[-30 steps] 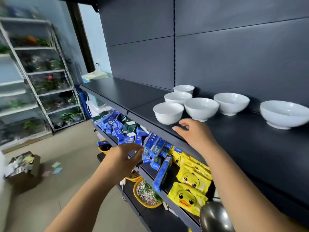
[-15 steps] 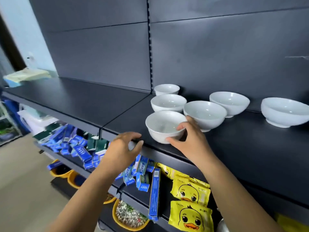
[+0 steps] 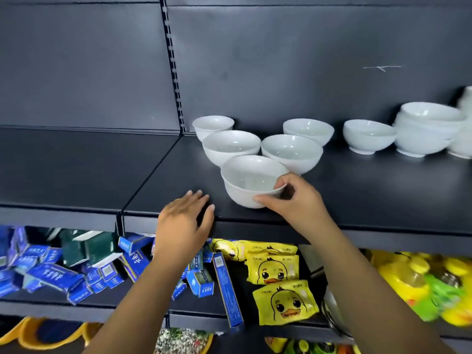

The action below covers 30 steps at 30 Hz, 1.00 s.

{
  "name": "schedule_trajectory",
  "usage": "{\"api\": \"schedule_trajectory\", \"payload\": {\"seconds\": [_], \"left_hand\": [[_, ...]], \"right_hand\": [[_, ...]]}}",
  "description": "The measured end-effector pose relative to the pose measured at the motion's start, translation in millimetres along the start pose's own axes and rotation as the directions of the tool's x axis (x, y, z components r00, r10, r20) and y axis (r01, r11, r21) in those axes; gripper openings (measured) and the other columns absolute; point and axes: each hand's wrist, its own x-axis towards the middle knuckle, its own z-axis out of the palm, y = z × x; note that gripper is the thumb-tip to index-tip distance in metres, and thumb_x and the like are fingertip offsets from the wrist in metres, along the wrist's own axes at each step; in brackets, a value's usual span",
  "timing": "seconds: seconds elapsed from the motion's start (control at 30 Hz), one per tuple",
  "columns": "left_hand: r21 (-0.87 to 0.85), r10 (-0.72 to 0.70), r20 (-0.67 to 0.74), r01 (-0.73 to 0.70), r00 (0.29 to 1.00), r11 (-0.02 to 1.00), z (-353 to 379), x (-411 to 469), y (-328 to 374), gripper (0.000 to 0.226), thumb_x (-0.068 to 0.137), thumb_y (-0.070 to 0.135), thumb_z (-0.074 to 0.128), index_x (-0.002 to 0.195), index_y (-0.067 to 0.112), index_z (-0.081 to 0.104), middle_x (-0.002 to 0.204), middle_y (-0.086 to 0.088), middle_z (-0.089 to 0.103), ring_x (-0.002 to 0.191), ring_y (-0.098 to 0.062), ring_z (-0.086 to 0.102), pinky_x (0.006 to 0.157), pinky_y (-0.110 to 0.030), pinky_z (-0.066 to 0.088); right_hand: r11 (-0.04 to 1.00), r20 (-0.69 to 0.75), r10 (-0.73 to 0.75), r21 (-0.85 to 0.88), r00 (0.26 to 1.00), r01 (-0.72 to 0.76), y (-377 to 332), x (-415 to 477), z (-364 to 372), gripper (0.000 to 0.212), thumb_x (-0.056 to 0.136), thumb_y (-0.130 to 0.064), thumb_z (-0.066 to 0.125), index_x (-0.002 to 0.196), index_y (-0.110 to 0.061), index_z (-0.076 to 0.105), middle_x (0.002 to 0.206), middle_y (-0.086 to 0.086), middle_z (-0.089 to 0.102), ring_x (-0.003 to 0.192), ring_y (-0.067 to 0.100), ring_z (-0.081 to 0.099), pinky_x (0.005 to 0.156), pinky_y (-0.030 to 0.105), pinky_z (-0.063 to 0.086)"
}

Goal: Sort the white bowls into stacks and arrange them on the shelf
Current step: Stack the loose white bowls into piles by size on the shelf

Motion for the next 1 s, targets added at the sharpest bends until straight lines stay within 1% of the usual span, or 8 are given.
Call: {"api": "schedule_trajectory", "payload": {"seconds": [0.1, 0.23, 0.37, 0.5, 0.63, 0.73, 0.87, 1.0], "left_hand": [[-0.01, 0.01, 0.047, -0.01, 0.999, 1.0, -2.2, -2.1, -1.2, 0.047, 0.085, 0.034, 0.038, 0.096, 0.002, 0.071, 0.1, -0.017, 0.071, 0.099, -0.035, 0.066, 0.088, -0.049, 0.048], [-0.013, 0.012, 0.08, -0.011, 0.997, 1.0, -2.1, -3.5, -1.0, 0.047, 0.084, 0.033, 0.039, 0.094, 0.001, 0.072, 0.099, -0.017, 0.071, 0.097, -0.034, 0.067, 0.086, -0.048, 0.049], [-0.045, 0.036, 0.06, -0.034, 0.998, 0.998, -1.0, -3.4, -2.6, 0.054, 0.082, 0.038, 0.036, 0.096, 0.0, 0.071, 0.101, -0.019, 0.07, 0.101, -0.037, 0.064, 0.089, -0.048, 0.047], [-0.164, 0.0, 0.048, 0.008, 0.999, 0.986, -10.7, -2.4, -2.2, 0.074, 0.077, 0.058, 0.024, 0.116, 0.008, 0.063, 0.129, -0.008, 0.058, 0.129, -0.022, 0.045, 0.104, -0.03, 0.031], [-0.43, -0.14, 0.037, 0.142, 0.989, 0.891, -28.2, 12.3, -14.3, 0.031, 0.093, 0.031, 0.05, 0.115, 0.015, 0.065, 0.119, 0.003, 0.063, 0.114, -0.01, 0.052, 0.08, -0.012, 0.03], [-0.596, -0.208, 0.066, 0.206, 0.976, 0.776, -42.6, 34.4, -31.5, 0.025, 0.091, 0.03, 0.054, 0.105, 0.015, 0.069, 0.105, 0.007, 0.064, 0.104, -0.005, 0.053, 0.086, -0.015, 0.034], [-0.732, -0.268, 0.121, 0.268, 0.956, 0.626, -45.4, 77.4, -54.6, 0.007, 0.085, 0.037, 0.062, 0.082, 0.033, 0.065, 0.1, 0.007, 0.067, 0.106, -0.015, 0.059, 0.101, -0.037, 0.042], [-0.739, -0.302, 0.075, 0.257, 0.95, 0.623, -30.7, 130.6, -59.3, 0.019, 0.088, 0.027, 0.059, 0.105, 0.019, 0.062, 0.104, 0.008, 0.06, 0.107, -0.015, 0.055, 0.09, -0.024, 0.037]], "right_hand": [[0.944, -0.003, 0.139, 0.302, 0.99, -0.132, -7.3, -4.8, -1.7, 0.028, 0.061, -0.026, 0.079, 0.07, -0.022, 0.053, 0.087, 0.003, 0.06, 0.083, 0.016, 0.055, 0.077, 0.033, 0.048], [0.791, 0.076, 0.185, 0.58, 0.98, -0.194, -22.8, -10.2, -14.7, 0.013, 0.079, -0.011, 0.066, 0.08, -0.013, 0.054, 0.092, 0.001, 0.063, 0.089, 0.014, 0.061, 0.079, 0.029, 0.053], [0.77, 0.086, 0.169, 0.61, 0.982, -0.186, -31.8, -12.5, -21.7, 0.012, 0.082, -0.015, 0.064, 0.078, -0.014, 0.053, 0.097, 0.003, 0.062, 0.089, 0.016, 0.062, 0.075, 0.029, 0.053], [0.779, 0.042, 0.142, 0.612, 0.989, -0.138, -39.1, -10.7, -24.2, 0.016, 0.08, -0.013, 0.065, 0.073, -0.016, 0.05, 0.091, 0.003, 0.061, 0.084, 0.015, 0.061, 0.075, 0.028, 0.054], [0.804, -0.034, 0.092, 0.593, 0.995, -0.054, -54.5, 3.4, -31.6, 0.023, 0.077, -0.015, 0.069, 0.068, -0.017, 0.048, 0.087, 0.003, 0.06, 0.08, 0.011, 0.062, 0.07, 0.023, 0.054], [0.842, -0.09, 0.066, 0.539, 0.994, -0.007, -68.8, 21.8, -35.7, 0.028, 0.076, -0.017, 0.071, 0.065, -0.018, 0.046, 0.082, 0.0, 0.058, 0.079, 0.009, 0.061, 0.076, 0.023, 0.053], [0.865, -0.086, 0.05, 0.502, 0.995, -0.001, -79.7, 56.5, -35.8, 0.028, 0.073, -0.019, 0.074, 0.066, -0.019, 0.046, 0.077, -0.004, 0.056, 0.08, 0.01, 0.059, 0.084, 0.027, 0.051], [0.878, -0.071, 0.042, 0.479, 0.997, -0.003, -81.1, 95.7, -32.0, 0.028, 0.074, -0.014, 0.073, 0.067, -0.018, 0.045, 0.073, -0.003, 0.052, 0.08, 0.012, 0.056, 0.088, 0.032, 0.049]]}}
